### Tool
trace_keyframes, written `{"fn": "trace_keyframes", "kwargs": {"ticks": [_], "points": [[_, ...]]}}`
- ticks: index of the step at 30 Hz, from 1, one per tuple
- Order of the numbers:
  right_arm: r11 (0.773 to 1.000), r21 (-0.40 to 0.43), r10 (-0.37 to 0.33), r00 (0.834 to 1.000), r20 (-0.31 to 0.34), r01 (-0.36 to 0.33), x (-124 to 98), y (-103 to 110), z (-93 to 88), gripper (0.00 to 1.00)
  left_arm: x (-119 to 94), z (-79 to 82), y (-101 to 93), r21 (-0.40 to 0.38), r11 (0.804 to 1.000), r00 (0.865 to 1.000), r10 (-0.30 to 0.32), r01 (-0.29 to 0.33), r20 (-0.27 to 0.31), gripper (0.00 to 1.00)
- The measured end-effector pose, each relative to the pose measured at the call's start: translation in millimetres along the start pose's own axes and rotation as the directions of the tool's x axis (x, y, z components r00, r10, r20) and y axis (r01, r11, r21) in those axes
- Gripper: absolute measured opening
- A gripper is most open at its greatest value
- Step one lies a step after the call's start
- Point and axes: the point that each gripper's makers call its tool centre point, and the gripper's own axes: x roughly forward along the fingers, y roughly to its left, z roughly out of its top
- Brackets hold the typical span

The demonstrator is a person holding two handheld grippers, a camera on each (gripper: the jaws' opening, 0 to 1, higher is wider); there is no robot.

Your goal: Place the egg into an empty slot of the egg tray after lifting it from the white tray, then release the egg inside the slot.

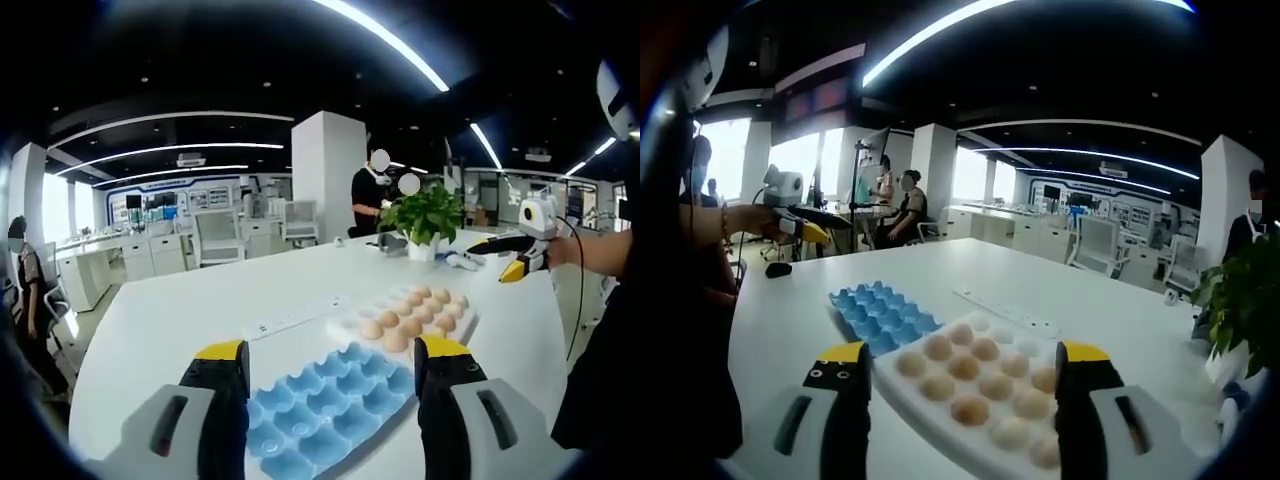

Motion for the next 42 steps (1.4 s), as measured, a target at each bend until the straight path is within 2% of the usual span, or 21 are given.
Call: {"fn": "trace_keyframes", "kwargs": {"ticks": [17, 22, 24, 28, 35, 40, 42], "points": [[1.000, 0.003, -0.002, 1.000, 0.002, 0.002, -0.5, 0.8, 0.3, 0.78, -1.5, 0.2, -1.3, -0.002, 1.000, 1.000, -0.003, 0.003, 0.004, 0.68], [1.000, 0.006, 0.000, 1.000, -0.001, 0.000, -0.3, 0.7, -1.6, 0.78, -1.1, -0.4, 0.2, -0.030, 1.000, 1.000, 0.003, -0.003, 0.008, 0.80], [1.000, 0.006, 0.000, 1.000, -0.003, 0.000, -0.1, 0.2, -2.8, 0.78, -1.0, -3.1, -0.3, -0.037, 0.999, 1.000, -0.003, 0.003, -0.005, 0.81], [1.000, 0.022, -0.007, 1.000, 0.011, 0.006, 1.6, -3.0, -2.7, 0.82, 0.3, -3.2, -0.9, -0.077, 0.997, 1.000, -0.007, 0.007, 0.001, 0.93], [1.000, 0.029, 0.002, 1.000, 0.014, -0.002, 7.9, 0.1, -4.7, 0.83, 0.0, 1.2, -5.1, -0.071, 0.997, 0.999, -0.037, 0.039, 0.028, 0.96], [0.999, 0.037, 0.035, 0.999, 0.008, -0.035, 22.8, 20.6, -9.2, 0.82, -2.1, 1.0, -1.6, -0.071, 0.996, 0.998, -0.046, 0.049, 0.041, 0.98], [0.999, 0.033, 0.024, 1.000, -0.006, -0.024, 30.6, 25.8, -10.7, 0.77, -2.6, 0.4, 1.6, -0.076, 0.996, 0.998, -0.052, 0.055, 0.043, 0.96]]}}
